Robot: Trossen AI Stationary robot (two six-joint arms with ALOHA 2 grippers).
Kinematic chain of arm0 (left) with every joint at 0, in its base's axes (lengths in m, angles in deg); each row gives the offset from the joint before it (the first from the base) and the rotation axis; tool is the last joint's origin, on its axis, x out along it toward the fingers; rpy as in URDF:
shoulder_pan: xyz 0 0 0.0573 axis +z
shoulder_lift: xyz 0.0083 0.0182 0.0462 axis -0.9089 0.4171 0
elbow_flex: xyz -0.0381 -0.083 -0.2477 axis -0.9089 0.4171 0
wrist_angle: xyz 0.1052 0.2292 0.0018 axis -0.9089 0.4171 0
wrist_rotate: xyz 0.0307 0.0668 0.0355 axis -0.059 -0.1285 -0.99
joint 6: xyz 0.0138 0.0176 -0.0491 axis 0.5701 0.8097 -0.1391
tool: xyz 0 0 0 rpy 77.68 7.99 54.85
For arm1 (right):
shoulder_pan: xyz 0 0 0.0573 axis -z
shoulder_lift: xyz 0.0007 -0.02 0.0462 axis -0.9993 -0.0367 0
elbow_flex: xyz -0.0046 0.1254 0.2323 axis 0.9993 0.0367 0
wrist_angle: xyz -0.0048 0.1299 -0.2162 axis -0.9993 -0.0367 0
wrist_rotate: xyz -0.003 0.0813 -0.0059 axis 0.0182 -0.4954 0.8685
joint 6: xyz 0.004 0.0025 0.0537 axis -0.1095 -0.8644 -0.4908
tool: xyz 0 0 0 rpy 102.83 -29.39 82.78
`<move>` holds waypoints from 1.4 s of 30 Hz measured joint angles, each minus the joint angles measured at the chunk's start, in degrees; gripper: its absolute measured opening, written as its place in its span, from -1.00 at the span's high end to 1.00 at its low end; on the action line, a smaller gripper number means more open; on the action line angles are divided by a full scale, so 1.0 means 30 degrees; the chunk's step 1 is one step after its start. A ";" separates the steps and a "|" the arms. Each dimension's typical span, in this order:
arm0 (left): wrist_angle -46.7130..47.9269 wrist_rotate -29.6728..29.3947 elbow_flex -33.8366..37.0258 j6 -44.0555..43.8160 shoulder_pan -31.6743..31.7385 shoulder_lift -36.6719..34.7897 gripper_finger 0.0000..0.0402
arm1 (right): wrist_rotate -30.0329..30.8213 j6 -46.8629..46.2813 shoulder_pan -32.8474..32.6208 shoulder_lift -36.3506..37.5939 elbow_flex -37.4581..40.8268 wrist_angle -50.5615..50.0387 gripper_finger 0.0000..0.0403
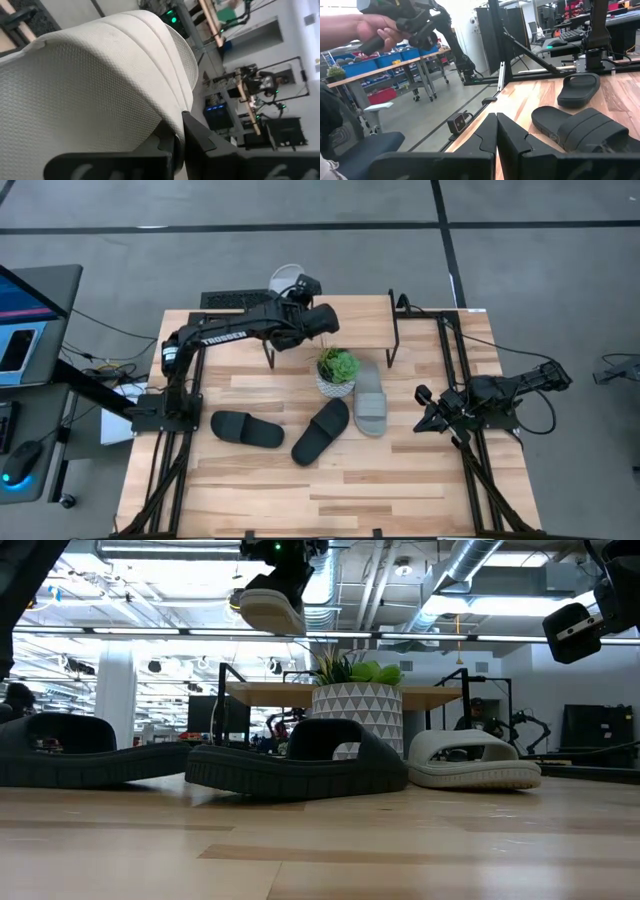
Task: Pick and place slides into the shelf
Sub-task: Put the left gray slide on the shelf
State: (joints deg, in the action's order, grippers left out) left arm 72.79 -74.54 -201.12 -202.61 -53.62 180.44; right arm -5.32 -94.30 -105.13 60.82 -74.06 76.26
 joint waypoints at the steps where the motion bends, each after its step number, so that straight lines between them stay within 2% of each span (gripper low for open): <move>1: 0.0003 0.0135 0.0000 0.0000 0.0091 0.0000 1.00 | 0.0000 0.0000 0.0000 0.0000 0.0000 0.0000 1.00; 16: -0.0417 0.2094 0.0342 -0.0184 0.0798 0.1279 1.00 | -0.0006 0.0000 0.0000 0.0007 0.0000 0.0000 1.00; 42: 0.0659 0.2694 0.0663 -0.0038 0.1753 0.1588 1.00 | -0.0003 0.0000 0.0005 0.0022 0.0000 0.0003 1.00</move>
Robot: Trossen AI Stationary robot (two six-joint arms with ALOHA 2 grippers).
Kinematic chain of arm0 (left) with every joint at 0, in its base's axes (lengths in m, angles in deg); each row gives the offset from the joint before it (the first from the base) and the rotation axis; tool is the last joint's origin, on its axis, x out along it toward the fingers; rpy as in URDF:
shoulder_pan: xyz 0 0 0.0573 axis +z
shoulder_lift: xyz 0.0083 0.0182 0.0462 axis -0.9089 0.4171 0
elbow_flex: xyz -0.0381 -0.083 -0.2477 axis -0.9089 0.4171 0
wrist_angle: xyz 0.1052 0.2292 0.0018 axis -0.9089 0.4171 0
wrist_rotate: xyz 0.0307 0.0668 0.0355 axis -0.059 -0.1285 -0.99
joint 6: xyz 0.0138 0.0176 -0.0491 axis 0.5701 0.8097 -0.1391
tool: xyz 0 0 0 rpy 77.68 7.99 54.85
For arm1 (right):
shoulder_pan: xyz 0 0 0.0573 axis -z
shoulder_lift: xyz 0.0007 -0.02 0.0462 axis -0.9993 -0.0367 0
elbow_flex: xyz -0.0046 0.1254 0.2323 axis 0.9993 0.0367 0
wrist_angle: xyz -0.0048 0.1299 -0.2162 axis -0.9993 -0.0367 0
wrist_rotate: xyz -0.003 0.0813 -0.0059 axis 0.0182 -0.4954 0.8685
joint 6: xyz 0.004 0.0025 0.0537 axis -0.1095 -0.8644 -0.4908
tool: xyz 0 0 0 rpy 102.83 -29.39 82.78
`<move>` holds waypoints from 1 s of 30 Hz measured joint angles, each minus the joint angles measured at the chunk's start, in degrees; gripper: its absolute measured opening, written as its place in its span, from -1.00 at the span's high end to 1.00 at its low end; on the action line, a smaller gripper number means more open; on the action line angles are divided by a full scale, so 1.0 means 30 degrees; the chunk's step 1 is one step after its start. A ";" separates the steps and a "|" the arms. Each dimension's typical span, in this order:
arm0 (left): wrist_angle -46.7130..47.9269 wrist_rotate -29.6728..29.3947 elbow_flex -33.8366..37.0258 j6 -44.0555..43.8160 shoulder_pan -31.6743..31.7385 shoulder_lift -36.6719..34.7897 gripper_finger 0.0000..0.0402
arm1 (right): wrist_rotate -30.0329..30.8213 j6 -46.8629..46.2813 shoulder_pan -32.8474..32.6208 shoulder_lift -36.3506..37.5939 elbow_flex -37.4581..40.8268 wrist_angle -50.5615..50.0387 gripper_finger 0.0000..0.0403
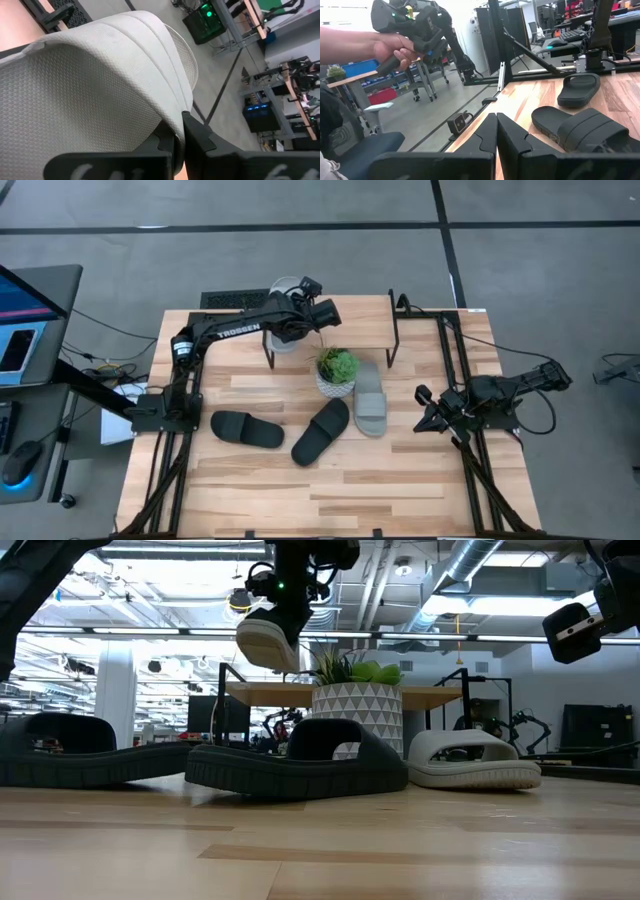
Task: Pick and place slides into the shelf
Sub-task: Put the left gray slide on the shelf
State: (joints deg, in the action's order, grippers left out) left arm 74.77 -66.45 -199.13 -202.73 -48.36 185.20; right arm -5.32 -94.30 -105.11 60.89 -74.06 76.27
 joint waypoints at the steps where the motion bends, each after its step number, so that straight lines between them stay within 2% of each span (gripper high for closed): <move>1: 0.0000 0.0086 0.0000 0.0002 0.0000 0.0000 1.00 | 0.0003 0.0000 -0.0001 0.0000 0.0000 -0.0003 1.00; 9: -0.0007 0.0027 0.0000 0.0074 0.0002 0.0000 1.00 | 0.0003 0.0000 -0.0005 0.0000 0.0000 -0.0003 1.00; 15: -0.0491 0.0410 0.0029 0.0053 0.0023 0.0946 1.00 | 0.0000 0.0000 0.0001 0.0000 0.0000 -0.0003 1.00; 30: -0.1104 0.0577 0.0971 0.0386 0.0533 0.0952 1.00 | 0.0003 0.0000 0.0003 0.0000 0.0000 -0.0001 1.00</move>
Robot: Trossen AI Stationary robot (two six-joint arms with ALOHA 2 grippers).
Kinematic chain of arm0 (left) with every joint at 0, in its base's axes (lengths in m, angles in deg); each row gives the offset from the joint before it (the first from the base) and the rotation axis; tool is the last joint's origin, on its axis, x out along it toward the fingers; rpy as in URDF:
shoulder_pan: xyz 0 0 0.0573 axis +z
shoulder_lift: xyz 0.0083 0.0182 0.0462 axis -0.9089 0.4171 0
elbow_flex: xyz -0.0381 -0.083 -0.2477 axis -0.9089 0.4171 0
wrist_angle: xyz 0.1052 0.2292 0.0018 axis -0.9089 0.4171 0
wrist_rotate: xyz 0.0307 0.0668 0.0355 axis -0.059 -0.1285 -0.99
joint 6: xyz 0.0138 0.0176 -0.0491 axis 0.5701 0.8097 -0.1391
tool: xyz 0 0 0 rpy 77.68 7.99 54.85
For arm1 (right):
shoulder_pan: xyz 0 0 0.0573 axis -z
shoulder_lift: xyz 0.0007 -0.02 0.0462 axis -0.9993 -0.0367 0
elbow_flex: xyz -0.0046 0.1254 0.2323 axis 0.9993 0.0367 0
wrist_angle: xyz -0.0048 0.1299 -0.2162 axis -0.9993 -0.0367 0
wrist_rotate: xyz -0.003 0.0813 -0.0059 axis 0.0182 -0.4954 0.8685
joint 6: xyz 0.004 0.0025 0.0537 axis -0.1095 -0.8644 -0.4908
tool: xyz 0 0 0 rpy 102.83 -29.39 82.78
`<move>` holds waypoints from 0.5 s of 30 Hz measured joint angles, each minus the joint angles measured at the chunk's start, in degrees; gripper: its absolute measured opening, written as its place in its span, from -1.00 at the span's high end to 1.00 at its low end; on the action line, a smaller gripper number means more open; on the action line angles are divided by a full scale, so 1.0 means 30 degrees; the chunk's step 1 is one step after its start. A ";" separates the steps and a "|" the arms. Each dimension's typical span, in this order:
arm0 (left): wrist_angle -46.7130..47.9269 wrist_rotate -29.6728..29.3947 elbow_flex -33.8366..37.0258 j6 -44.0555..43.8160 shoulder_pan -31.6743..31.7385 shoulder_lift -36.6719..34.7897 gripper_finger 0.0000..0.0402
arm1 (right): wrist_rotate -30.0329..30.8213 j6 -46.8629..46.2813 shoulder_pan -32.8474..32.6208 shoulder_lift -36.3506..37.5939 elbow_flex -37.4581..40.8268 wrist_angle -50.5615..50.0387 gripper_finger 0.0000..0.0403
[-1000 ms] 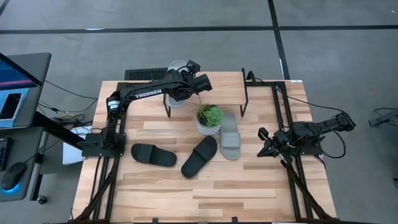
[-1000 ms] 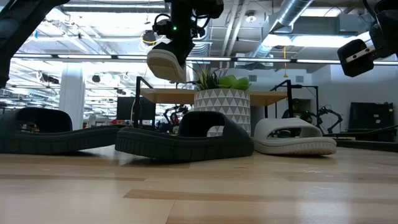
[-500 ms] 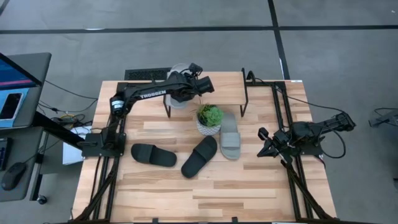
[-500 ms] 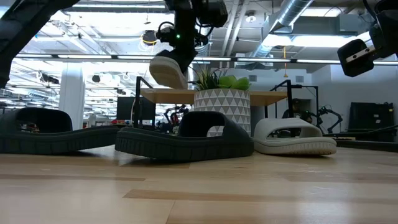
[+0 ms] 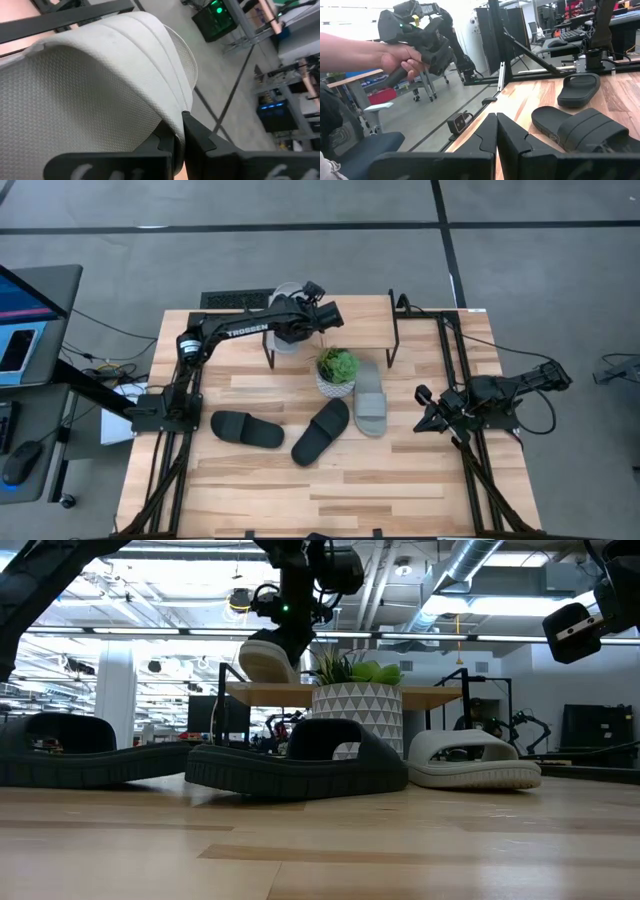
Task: Pick and place slides into the shelf
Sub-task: Put the left gray slide on the shelf
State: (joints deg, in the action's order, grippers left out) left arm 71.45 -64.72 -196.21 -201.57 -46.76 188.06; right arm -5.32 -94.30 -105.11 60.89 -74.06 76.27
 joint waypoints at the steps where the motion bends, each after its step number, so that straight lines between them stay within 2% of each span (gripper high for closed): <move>1: 0.0108 0.0054 0.0030 -0.0023 0.0000 0.0017 1.00 | 0.0000 0.0000 -0.0007 0.0000 0.0000 0.0006 1.00; 15: -0.0105 0.0235 0.0646 -0.0233 0.0202 -0.0012 1.00 | 0.0000 0.0007 0.0000 0.0000 0.0000 0.0003 1.00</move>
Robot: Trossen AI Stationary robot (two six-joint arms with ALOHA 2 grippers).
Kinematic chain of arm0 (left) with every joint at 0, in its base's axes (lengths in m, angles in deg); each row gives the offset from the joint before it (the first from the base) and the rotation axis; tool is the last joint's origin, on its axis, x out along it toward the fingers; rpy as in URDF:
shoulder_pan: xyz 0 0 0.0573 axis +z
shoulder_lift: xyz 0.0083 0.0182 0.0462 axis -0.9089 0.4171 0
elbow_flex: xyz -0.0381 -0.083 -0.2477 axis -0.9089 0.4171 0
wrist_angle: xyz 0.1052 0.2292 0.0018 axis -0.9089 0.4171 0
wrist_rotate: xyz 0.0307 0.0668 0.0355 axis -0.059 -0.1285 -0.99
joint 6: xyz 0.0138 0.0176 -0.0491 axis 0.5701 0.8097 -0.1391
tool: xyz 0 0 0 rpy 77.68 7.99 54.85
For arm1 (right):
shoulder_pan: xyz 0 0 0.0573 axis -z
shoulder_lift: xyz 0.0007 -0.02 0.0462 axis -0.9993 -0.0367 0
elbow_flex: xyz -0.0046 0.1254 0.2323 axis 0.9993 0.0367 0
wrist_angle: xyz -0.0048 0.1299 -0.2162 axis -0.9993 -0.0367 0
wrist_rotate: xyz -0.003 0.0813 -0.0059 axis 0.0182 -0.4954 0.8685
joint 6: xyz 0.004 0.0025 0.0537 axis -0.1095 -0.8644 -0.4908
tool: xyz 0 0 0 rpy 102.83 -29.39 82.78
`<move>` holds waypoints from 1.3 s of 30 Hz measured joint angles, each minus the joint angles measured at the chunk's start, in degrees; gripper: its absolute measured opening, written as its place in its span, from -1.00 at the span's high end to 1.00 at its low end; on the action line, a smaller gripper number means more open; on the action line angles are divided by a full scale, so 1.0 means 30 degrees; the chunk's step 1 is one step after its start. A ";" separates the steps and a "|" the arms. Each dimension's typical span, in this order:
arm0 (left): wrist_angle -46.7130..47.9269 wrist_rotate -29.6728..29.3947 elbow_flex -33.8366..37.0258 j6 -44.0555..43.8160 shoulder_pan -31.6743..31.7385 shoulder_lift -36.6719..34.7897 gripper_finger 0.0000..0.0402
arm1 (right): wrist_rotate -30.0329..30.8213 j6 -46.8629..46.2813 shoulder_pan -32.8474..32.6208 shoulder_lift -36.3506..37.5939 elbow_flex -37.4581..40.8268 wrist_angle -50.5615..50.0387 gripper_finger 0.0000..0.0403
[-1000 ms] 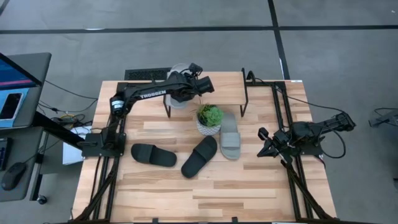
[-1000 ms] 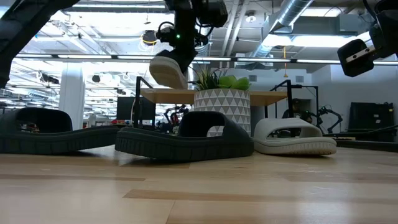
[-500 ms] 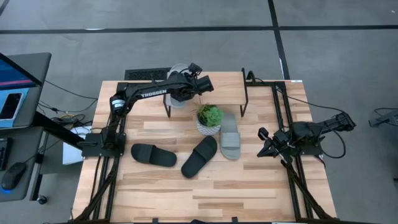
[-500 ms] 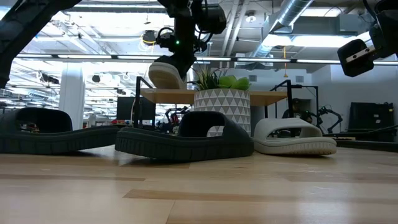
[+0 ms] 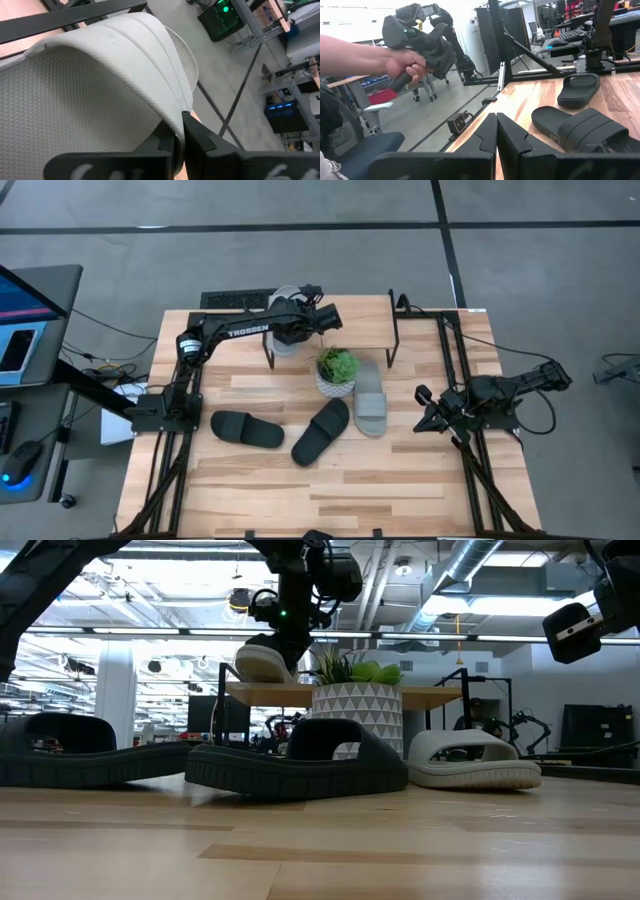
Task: Pick and place slides into the shelf
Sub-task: Put the left gray slide on the shelf
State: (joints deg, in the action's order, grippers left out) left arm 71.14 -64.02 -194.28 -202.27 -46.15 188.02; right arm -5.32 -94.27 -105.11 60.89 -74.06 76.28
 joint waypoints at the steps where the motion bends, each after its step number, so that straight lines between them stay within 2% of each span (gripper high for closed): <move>1: 0.0010 0.0000 0.0000 0.0044 0.0029 0.0000 1.00 | 0.0000 0.0000 -0.0003 0.0000 0.0000 -0.0004 1.00; 12: 0.0386 0.0168 0.0000 0.0211 0.0104 0.0000 0.98 | 0.0000 0.0000 -0.0001 0.0000 0.0000 -0.0002 1.00; 39: 0.0667 0.0596 0.0015 0.1355 0.0067 0.0000 0.35 | 0.0007 -0.0006 -0.0006 0.0000 0.0000 -0.0004 1.00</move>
State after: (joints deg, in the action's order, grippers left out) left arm 73.14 -62.23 -194.23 -198.20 -45.95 188.02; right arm -5.29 -94.29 -105.13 60.89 -74.06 76.26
